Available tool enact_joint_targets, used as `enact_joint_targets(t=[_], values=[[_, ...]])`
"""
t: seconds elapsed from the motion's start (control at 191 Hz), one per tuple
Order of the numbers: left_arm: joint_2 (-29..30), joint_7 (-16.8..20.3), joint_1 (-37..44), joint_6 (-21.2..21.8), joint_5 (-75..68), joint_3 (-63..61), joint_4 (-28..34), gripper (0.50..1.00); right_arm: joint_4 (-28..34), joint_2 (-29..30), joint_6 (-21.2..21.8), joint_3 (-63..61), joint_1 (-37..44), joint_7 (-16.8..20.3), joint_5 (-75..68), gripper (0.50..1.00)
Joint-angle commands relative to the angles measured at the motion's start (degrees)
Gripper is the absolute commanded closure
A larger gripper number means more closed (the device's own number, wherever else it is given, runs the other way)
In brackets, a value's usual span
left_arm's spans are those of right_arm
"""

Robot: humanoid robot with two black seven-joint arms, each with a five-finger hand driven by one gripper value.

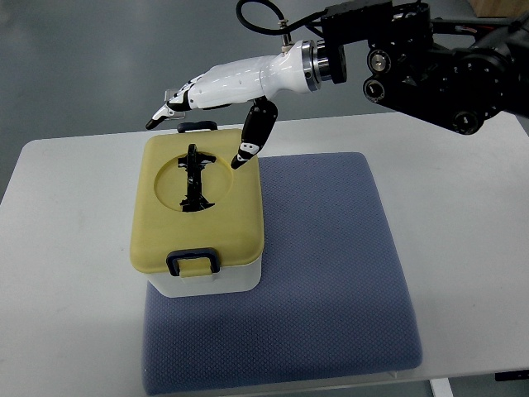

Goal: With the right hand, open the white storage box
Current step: 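Reach the right hand over the yellow lid toward its black handle, then close the right hand fingers around the black lid handle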

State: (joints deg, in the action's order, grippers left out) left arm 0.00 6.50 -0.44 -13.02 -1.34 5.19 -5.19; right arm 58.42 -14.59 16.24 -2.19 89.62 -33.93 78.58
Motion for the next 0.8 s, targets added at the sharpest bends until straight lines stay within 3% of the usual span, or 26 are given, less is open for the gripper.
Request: enact_joint_targets(t=[0.0,0.32,0.555,0.796], values=[[0.00,0.00,0.00,0.01,0.03,0.00,0.00,0.500,-0.06,1.58,-0.68,1.57,1.87,0.18,0.44,0.560],[0.00,0.00,0.00,0.01,0.03,0.00,0.00,0.500,-1.38,5.62,-3.58,6.76,4.07,0.53,5.89,0.572],[0.00,0.00,0.00,0.01,0.03,0.00,0.00,0.500,-3.05,7.12,-3.67,8.26,4.16,0.53,8.96,0.660],[0.00,0.00,0.00,0.01,0.03,0.00,0.00,0.500,-5.34,9.58,-5.95,9.57,4.16,0.53,10.46,0.703]])
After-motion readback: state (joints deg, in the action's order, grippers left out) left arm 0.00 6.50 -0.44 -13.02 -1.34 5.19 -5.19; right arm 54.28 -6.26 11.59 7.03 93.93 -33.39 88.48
